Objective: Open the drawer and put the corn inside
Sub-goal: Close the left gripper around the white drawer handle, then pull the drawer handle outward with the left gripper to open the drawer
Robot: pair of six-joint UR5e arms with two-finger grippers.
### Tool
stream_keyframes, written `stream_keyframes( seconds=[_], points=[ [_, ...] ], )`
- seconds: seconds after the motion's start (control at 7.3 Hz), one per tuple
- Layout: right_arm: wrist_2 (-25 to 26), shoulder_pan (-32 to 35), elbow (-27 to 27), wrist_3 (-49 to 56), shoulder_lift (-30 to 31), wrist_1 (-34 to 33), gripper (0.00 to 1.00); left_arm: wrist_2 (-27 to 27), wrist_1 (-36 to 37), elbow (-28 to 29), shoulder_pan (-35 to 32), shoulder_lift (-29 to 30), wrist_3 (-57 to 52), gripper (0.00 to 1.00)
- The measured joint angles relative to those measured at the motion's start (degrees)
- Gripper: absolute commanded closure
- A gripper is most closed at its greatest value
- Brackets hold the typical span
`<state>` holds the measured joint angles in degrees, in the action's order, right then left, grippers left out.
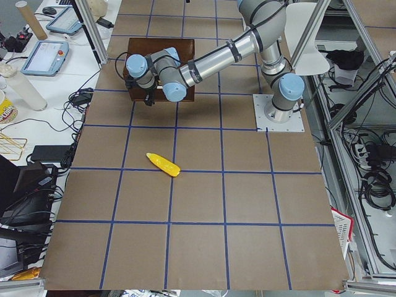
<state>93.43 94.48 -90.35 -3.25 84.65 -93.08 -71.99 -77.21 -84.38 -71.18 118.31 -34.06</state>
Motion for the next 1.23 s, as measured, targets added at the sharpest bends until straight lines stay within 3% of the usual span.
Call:
stream_keyframes(
  seconds=[1.23],
  points=[
    [0.0,0.0,0.0,0.0,0.0,-0.01,0.0,-0.4,-0.06,1.62,0.88,0.37,-3.07,0.0]
  ],
)
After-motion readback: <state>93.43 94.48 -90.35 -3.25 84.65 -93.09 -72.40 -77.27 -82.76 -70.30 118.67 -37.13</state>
